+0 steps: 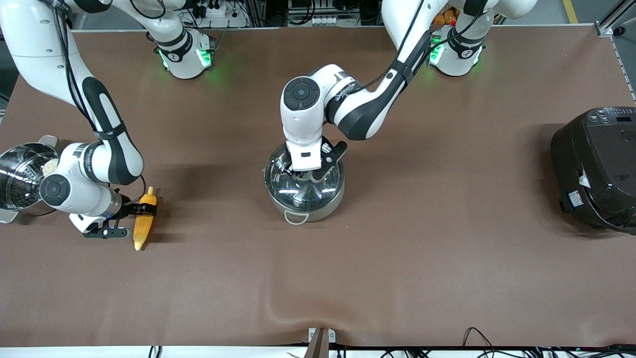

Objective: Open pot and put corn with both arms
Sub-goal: 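Grasp the lid knob with the left gripper while the right gripper grasps the corn, then lift the glass lid off the pot with the left gripper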

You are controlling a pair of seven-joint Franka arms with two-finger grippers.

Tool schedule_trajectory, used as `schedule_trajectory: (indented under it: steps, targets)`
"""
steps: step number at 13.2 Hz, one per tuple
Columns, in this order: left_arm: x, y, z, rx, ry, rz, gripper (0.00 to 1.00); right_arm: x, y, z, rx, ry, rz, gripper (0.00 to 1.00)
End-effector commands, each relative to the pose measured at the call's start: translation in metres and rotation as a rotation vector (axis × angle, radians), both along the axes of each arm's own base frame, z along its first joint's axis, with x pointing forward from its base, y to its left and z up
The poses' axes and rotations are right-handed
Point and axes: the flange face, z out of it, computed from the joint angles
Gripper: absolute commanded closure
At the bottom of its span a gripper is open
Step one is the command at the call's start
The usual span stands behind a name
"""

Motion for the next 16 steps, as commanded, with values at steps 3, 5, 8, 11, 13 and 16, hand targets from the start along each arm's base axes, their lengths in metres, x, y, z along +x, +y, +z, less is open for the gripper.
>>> schedule_trajectory:
  steps: [3, 5, 8, 11, 13, 16]
  targets:
    - [-0.010, 0.026, 0.110, 0.043, -0.106, -0.007, 1.00, 0.001, 0.001, -0.011, 0.013, 0.000, -0.001, 0.00]
    - [-0.003, 0.057, 0.142, 0.076, -0.083, -0.042, 1.00, 0.001, 0.003, -0.013, 0.013, 0.004, 0.002, 0.00]
    - [0.017, 0.142, 0.174, 0.102, -0.017, -0.139, 1.00, -0.001, 0.001, -0.020, 0.016, 0.012, 0.020, 0.48]
    - [0.028, 0.239, 0.206, 0.032, 0.008, -0.264, 1.00, -0.001, 0.001, -0.020, 0.017, 0.012, 0.028, 1.00]
    - [0.027, 0.305, 0.203, 0.035, 0.023, -0.347, 1.00, -0.001, 0.004, -0.018, 0.017, 0.017, 0.036, 1.00]
    - [0.015, 0.384, 0.160, 0.035, -0.005, -0.434, 1.00, 0.006, 0.025, 0.011, 0.014, -0.010, 0.074, 1.00]
